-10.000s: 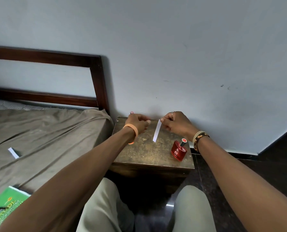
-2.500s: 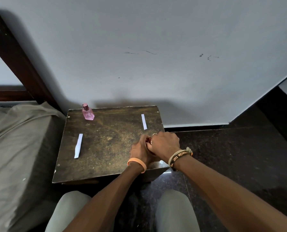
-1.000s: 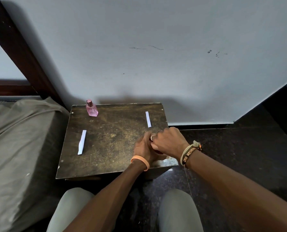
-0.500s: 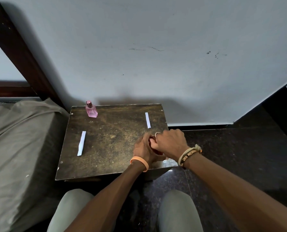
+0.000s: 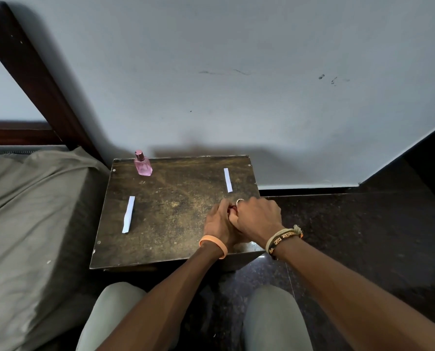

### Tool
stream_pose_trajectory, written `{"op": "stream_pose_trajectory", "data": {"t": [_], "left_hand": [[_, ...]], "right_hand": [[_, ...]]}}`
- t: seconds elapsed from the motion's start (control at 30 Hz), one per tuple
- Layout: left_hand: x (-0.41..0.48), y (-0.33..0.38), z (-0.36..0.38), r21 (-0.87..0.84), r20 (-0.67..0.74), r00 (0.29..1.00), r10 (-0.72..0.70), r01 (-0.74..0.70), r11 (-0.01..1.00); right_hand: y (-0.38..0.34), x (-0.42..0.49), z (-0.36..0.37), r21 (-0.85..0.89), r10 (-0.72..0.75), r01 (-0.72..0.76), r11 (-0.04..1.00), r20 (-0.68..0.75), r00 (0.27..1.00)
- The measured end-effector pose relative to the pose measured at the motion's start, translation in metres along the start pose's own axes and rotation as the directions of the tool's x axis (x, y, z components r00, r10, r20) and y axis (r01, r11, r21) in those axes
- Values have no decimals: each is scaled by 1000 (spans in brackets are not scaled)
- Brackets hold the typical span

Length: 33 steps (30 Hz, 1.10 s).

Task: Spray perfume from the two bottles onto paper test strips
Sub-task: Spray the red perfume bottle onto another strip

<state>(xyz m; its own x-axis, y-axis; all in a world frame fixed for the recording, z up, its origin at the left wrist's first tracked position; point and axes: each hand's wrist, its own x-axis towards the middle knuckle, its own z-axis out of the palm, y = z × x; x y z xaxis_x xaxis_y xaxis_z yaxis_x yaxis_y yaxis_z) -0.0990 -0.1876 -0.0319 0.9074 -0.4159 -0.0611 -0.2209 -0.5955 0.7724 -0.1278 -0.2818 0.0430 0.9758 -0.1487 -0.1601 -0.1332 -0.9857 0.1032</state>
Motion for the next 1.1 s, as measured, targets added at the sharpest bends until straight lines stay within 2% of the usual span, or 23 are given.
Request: {"op": "stream_pose_trajectory", "data": {"t": [0.07,0.2,0.23,0.3,0.37,0.43,0.53,0.6,0.67,0.77,0.83,0.9,1.0,1.1], "left_hand": [[0,1,-1,8,-1,1000,10,-10,1000],[0,0,2,38,57,998,-37,35,999],[1,-1,3,47,62,997,-40,38,998],[1,-1,4,53,65,997,-40,36,998],[1,1,1,28,41,999,-36,34,999],[0,2,-1,-23,22,999,-33,34,999],[-2,3,-3,-3,10,1000,-19,19,1000],[-3,1,-2,9,42,998,-42,42,999],[-7,-2,-3,17,89,995,-52,51,999],[-13,-7,-12,44,227,974,-15,5,999],[-13,-10,-20,0,262,965,10,-11,1000],[-9,-16,-26,-108,233,972,22,4,994],[-4,-22,-35,-136,239,971,-22,56,989],[-1,-24,-42,-108,259,966,-13,43,993]], "right_hand": [[2,0,-2,33,5,-6,999,29,1000],[18,3,-15,-205,-267,262,943,2,964],[19,4,-15,-233,-294,285,930,-5,956],[17,2,-9,-186,-212,205,961,-19,977],[11,-1,0,32,18,-18,999,18,1000],[5,-5,8,206,164,-174,963,67,984],[6,-13,10,360,237,-262,895,115,965],[8,-18,13,461,256,-300,835,156,954],[6,-22,17,489,257,-320,811,194,947],[0,-27,25,540,261,-331,774,205,943],[-3,-30,27,598,286,-347,722,199,937],[-3,-33,29,636,303,-361,682,203,931],[-5,-38,34,631,304,-344,695,176,936],[-3,-36,34,613,303,-326,720,145,942]]}}
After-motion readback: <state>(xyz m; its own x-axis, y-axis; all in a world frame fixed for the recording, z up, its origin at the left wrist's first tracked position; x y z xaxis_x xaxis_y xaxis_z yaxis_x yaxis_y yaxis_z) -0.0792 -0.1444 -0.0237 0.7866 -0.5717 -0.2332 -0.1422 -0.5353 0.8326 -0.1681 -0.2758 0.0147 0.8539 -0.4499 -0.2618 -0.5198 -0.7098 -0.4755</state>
